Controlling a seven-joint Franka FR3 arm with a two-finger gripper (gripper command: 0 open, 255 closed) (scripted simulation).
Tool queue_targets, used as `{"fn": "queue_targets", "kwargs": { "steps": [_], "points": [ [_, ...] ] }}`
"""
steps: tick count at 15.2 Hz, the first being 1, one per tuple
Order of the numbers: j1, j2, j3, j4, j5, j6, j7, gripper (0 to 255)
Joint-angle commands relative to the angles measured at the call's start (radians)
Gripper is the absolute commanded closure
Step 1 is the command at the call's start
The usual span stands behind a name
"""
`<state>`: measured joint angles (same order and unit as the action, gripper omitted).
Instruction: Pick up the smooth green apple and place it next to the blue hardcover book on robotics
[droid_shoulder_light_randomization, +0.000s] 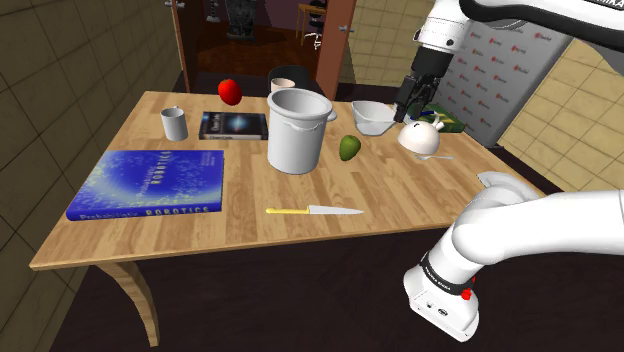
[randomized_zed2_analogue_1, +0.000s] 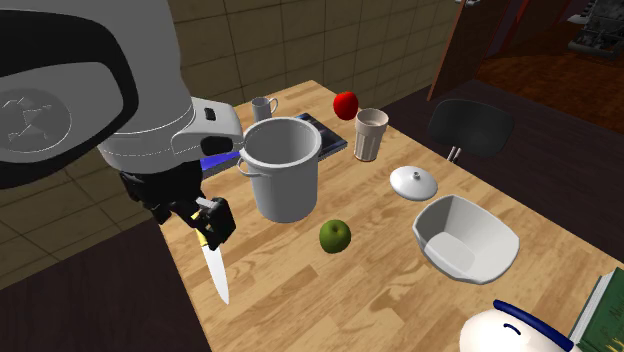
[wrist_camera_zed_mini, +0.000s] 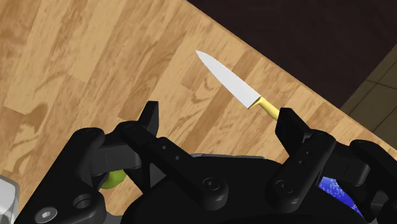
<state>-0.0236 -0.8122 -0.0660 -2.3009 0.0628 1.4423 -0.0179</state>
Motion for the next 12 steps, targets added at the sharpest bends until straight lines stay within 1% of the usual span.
{"fn": "queue_targets", "kwargs": {
  "steps": [1, 7, 12],
  "points": [
    [0.000, 0.000, 0.000, 0.000, 0.000, 0.000, 0.000, 0],
    [-0.023, 0.140, -0.057, -0.041, -0.028, 0.172, -0.043, 0],
    [-0.038, 0.285, -0.106, -0.041, -0.038, 0.307, -0.079, 0]
  ]
}}
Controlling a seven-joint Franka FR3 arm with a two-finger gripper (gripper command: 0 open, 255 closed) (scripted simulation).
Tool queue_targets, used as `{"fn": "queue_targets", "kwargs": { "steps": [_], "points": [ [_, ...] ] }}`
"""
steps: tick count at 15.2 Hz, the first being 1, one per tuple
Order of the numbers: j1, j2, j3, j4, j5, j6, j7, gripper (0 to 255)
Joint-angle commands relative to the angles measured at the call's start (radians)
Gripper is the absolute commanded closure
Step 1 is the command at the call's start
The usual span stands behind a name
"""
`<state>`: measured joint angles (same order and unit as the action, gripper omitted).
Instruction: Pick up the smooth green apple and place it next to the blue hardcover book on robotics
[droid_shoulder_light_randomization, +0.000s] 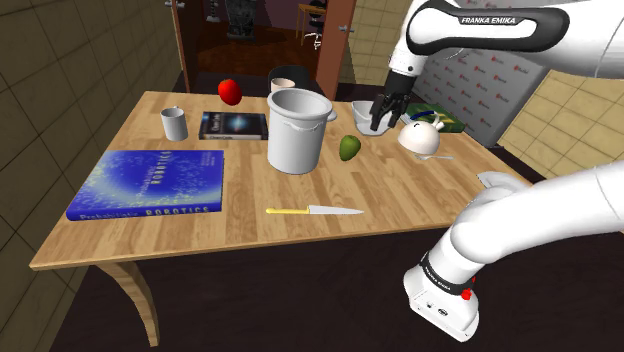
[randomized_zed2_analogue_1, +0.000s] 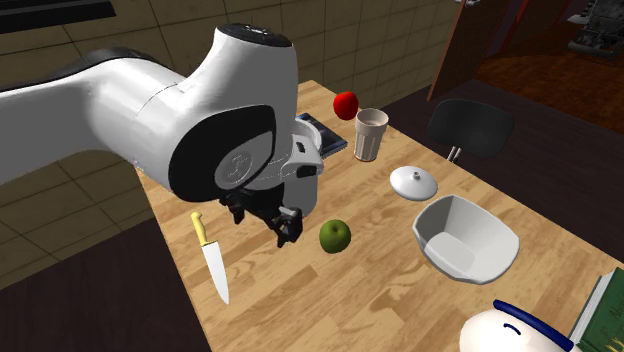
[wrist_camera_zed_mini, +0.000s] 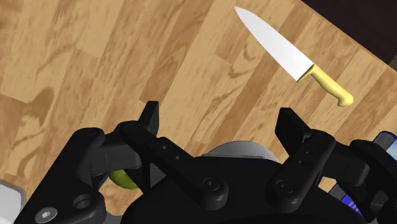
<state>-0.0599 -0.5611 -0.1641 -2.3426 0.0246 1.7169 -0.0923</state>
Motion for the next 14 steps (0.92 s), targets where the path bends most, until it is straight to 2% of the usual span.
{"fn": "queue_targets", "kwargs": {
  "steps": [1, 8, 14],
  "points": [
    [-0.003, 0.065, -0.017, 0.005, 0.001, 0.058, -0.013, 0],
    [-0.016, 0.304, -0.084, 0.067, 0.025, 0.219, -0.074, 0],
    [-0.032, 0.528, -0.129, 0.169, 0.083, 0.321, -0.140, 0]
  ]
}}
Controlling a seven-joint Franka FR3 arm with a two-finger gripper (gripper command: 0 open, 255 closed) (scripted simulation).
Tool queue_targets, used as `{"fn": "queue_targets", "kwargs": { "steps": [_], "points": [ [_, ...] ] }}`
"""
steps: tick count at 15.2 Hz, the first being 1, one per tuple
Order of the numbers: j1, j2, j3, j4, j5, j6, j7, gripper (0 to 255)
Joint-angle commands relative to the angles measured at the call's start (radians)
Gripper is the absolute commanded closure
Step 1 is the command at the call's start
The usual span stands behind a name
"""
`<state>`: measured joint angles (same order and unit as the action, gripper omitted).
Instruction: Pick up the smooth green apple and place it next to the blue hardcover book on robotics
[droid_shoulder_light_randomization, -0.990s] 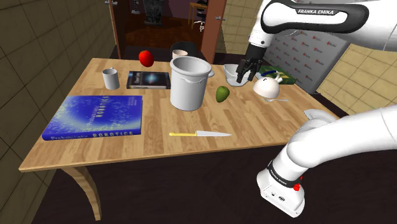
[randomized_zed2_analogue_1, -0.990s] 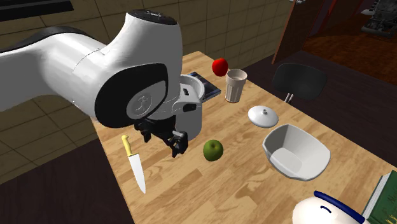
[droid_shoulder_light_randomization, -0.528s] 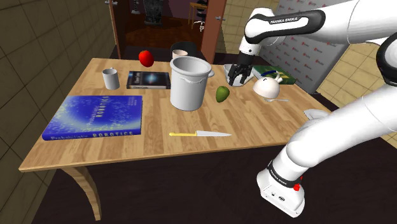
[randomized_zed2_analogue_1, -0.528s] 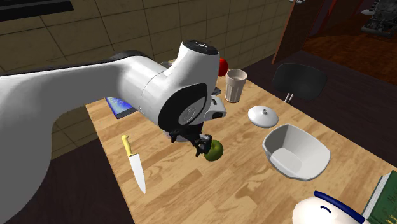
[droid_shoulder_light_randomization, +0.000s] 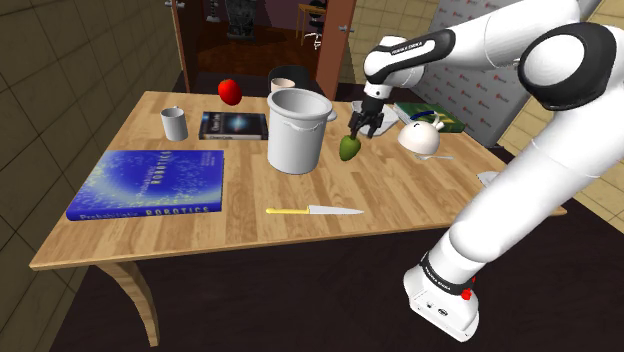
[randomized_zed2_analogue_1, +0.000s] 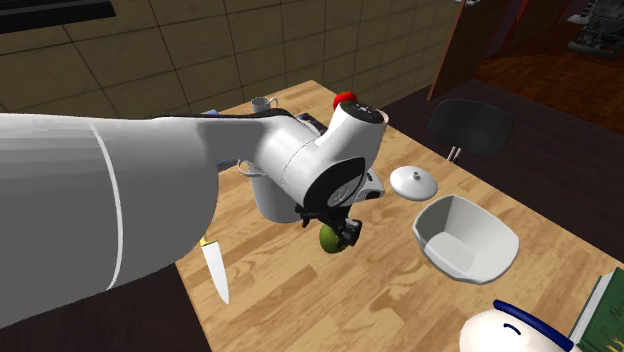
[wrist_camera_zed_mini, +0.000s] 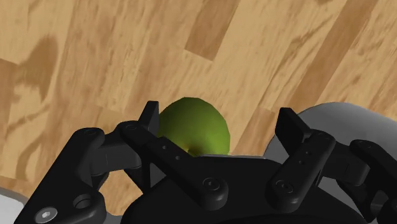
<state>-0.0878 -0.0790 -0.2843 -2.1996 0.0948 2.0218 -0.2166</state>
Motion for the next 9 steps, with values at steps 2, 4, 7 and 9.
{"fn": "queue_targets", "kwargs": {
  "steps": [2, 4, 7, 9],
  "points": [
    [-0.012, 0.110, -0.017, 0.062, 0.035, 0.037, -0.035, 0],
    [-0.011, 0.119, -0.015, 0.045, 0.040, 0.063, -0.039, 0],
    [-0.010, 0.136, -0.013, 0.021, 0.050, 0.102, -0.045, 0],
    [-0.009, 0.148, -0.011, 0.006, 0.056, 0.128, -0.049, 0]
  ]
}}
